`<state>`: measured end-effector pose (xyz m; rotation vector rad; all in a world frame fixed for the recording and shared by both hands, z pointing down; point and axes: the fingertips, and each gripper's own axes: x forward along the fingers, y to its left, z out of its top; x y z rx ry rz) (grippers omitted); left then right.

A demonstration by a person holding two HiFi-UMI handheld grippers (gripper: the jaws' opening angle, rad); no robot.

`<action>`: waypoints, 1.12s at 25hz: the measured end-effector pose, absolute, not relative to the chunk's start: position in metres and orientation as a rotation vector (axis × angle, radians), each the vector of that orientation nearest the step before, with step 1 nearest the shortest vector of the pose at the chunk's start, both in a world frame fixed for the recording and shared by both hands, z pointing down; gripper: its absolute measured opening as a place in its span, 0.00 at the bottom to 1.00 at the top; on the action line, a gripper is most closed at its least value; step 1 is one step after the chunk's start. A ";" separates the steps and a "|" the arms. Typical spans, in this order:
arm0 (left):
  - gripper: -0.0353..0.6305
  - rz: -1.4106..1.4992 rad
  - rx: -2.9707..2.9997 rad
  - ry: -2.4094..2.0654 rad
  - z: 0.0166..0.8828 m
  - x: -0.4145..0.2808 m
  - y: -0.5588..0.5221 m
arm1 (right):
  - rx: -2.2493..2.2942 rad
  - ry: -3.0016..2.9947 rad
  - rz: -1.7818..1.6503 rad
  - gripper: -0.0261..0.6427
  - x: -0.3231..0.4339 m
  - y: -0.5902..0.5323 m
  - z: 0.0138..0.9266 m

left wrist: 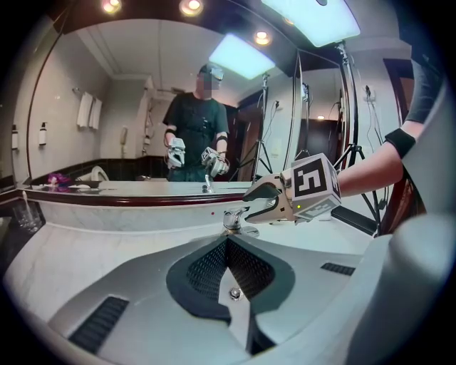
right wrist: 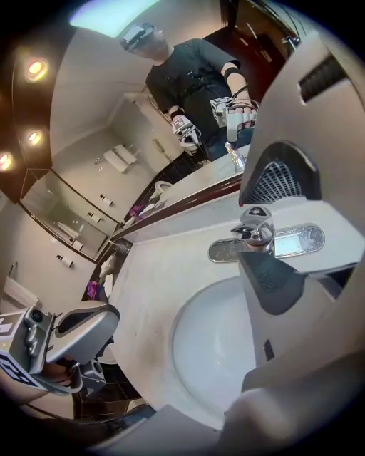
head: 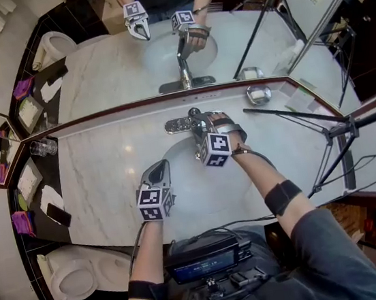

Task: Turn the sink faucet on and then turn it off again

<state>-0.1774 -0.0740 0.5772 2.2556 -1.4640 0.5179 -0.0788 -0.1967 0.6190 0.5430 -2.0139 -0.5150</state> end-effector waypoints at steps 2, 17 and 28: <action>0.05 0.518 2.250 -1.467 0.578 -0.179 -0.073 | 0.522 -1.995 -0.523 0.34 -0.081 -0.200 0.625; 0.05 0.522 2.229 -1.454 0.589 -0.180 -0.070 | 0.459 -1.945 -0.515 0.26 -0.085 -0.193 0.644; 0.05 0.522 2.234 -1.440 0.591 -0.177 -0.073 | 0.474 -1.951 -0.477 0.26 -0.085 -0.191 0.645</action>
